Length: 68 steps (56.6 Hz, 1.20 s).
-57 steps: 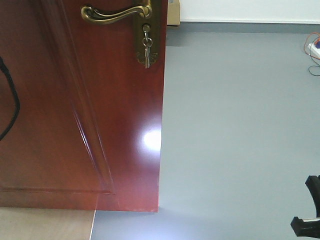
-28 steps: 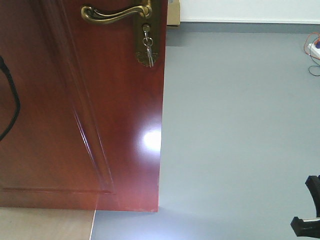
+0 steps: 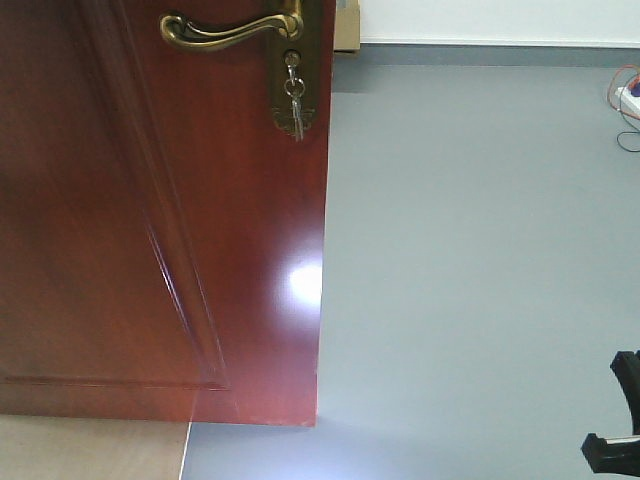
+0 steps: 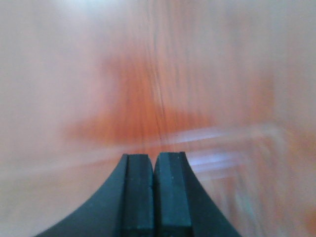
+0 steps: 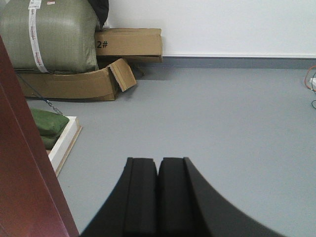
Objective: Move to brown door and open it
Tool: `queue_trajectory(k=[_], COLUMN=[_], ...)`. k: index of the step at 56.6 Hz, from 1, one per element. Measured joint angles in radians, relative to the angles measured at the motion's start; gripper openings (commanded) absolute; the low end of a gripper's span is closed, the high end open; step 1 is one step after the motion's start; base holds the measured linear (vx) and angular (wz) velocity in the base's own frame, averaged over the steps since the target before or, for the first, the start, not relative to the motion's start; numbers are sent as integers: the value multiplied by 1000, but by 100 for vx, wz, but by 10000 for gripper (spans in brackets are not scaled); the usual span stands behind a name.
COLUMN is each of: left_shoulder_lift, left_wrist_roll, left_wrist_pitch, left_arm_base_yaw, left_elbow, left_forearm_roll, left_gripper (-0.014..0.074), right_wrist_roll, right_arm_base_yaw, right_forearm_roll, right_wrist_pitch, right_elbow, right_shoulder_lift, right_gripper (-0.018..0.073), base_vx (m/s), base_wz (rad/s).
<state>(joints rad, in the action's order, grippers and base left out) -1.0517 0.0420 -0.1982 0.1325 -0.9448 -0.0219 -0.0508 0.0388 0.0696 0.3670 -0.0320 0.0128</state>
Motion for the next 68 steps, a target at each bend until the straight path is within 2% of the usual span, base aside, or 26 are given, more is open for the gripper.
queue_trajectory(k=[10, 31, 46, 56, 68], left_shoulder_lift=[187, 767, 997, 1058, 1063], left_wrist_roll=[1, -4, -4, -3, -19], left_wrist_pitch=[4, 32, 64, 179, 198], left_arm_base_yaw=[0, 0, 0, -12, -73], left_elbow=[195, 627, 922, 971, 971], left_forearm_roll=[4, 5, 5, 5, 5], left_gripper=[52, 52, 52, 52, 52], right_wrist_roll=[0, 0, 0, 0, 0], right_arm_base_yaw=[0, 0, 0, 0, 0], right_forearm_roll=[0, 0, 0, 0, 0], right_wrist_pitch=[0, 0, 0, 0, 0], right_elbow=[0, 0, 0, 0, 0], right_shoulder_lift=[0, 0, 0, 0, 0], right_gripper=[0, 0, 0, 0, 0], base_vx=[0, 0, 0, 0, 0], base_wz=[0, 0, 0, 0, 0])
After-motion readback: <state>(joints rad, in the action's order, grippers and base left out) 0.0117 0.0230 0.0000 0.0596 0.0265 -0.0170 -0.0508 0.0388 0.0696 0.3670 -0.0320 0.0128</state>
